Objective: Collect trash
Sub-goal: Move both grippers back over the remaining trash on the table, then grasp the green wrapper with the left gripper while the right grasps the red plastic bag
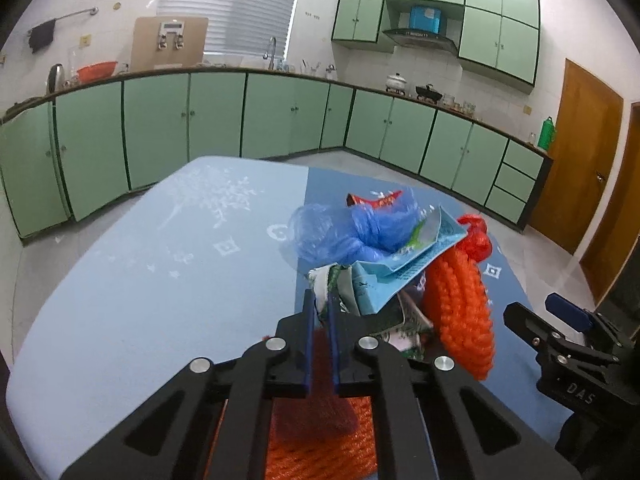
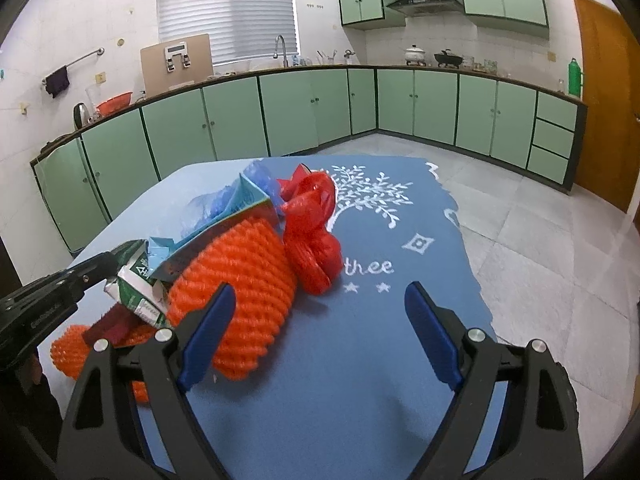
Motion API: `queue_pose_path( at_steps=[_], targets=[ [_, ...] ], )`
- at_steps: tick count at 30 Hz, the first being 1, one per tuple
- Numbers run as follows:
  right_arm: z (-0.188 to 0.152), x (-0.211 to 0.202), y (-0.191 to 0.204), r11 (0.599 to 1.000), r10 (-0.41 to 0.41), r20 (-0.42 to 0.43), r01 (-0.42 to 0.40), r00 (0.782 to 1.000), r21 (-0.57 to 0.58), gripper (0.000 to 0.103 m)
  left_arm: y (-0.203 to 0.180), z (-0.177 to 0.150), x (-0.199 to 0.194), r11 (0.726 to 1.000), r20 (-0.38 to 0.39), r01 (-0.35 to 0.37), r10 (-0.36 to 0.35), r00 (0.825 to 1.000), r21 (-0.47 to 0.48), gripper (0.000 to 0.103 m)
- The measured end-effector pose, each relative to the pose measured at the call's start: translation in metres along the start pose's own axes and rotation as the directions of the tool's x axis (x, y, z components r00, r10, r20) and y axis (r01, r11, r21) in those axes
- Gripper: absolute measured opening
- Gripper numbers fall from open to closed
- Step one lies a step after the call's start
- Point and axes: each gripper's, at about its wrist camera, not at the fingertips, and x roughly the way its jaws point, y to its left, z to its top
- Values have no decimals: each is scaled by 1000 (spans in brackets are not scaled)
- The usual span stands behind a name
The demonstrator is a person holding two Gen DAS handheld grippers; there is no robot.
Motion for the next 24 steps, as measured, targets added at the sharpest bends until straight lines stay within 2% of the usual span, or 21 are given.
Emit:
queue_pose_path(
  at_steps=[4,6,8,10,12,18,20,21,24],
  targets=[
    [7,4,2,1000,-2,6,2,1000,-2,84,3,6,-2,1000,26,-8,8,1000,-2,6],
    [8,7,3,1000,-2,4,2,1000,-1,84,4,7,3,1000,9,-7,7,1000,-4,6],
    [7,9,3,1000,-1,-2,1,1000,-1,84,6,6,9,1000,-28,8,-8,1000,-14,11],
    [6,12,4,1000,-2,-9,2,1000,-3,83,6,4,11,999,-37,22,-23,999,-24,45],
    [4,13,4,1000,-3,-15,3,1000,-2,83,3,4,11,1000,-36,25,-25,999,-16,52],
    [5,16,2,1000,-3,-23,3,1000,1,83,-1,-2,28,999,-99,43,-45,994,-16,52],
    [6,16,1,1000,-2,-25,2,1000,2,83,-1,-5,34,998,-122,51,-54,991,-28,38],
    [6,16,1,1000,-3,-25,3,1000,2,83,-1,-6,39,997,-136,60,-65,989,-38,21],
    [7,18,1,1000,-2,-26,2,1000,3,82,0,-6,41,995,-129,74,-81,988,-61,17]
  ],
)
